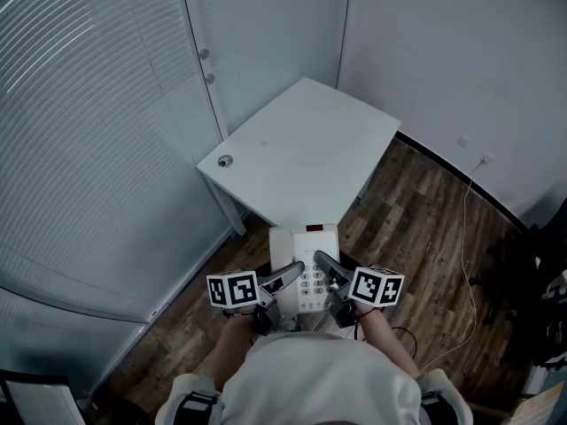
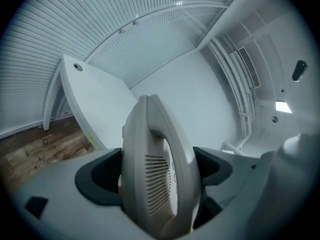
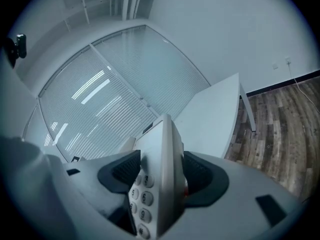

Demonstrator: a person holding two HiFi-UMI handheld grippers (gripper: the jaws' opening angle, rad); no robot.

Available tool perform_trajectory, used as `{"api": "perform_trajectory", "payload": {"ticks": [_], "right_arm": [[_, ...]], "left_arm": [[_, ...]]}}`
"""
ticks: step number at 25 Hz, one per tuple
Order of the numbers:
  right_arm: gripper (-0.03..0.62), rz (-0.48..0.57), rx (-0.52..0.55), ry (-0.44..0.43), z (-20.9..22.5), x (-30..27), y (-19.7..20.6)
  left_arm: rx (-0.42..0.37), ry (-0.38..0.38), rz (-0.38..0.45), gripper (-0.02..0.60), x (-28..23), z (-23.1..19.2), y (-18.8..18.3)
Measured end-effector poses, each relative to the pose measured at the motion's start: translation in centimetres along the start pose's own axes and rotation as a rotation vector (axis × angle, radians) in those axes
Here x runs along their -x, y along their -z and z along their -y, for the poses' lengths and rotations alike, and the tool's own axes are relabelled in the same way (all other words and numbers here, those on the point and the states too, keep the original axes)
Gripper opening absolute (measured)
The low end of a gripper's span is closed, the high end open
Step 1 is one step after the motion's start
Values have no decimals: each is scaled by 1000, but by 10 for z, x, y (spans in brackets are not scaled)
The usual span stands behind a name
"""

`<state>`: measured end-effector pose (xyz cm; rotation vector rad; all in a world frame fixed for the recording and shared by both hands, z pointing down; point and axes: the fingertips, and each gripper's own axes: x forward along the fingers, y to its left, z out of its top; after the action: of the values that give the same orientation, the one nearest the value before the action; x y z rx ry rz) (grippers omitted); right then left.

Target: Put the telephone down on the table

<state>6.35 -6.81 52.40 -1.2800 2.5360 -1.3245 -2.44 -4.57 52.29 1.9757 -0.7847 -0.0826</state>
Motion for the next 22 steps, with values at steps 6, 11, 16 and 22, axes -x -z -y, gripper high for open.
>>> {"api": "perform_trajectory", "payload": {"ticks": [6, 11, 16, 22], "right_arm": [[282, 0, -6, 7, 7, -34, -20], [282, 10, -7, 6, 11, -64, -35], [282, 12, -10, 12, 12, -87, -48], [282, 27, -14, 9, 11, -111, -62]], "left_arm": [[1, -4, -8, 420, -13, -20, -33], [-4, 3, -17, 420, -23, -38, -59], [-6, 0, -24, 420, -28, -52, -82], [-31, 7, -36, 420, -33, -64, -109]]}}
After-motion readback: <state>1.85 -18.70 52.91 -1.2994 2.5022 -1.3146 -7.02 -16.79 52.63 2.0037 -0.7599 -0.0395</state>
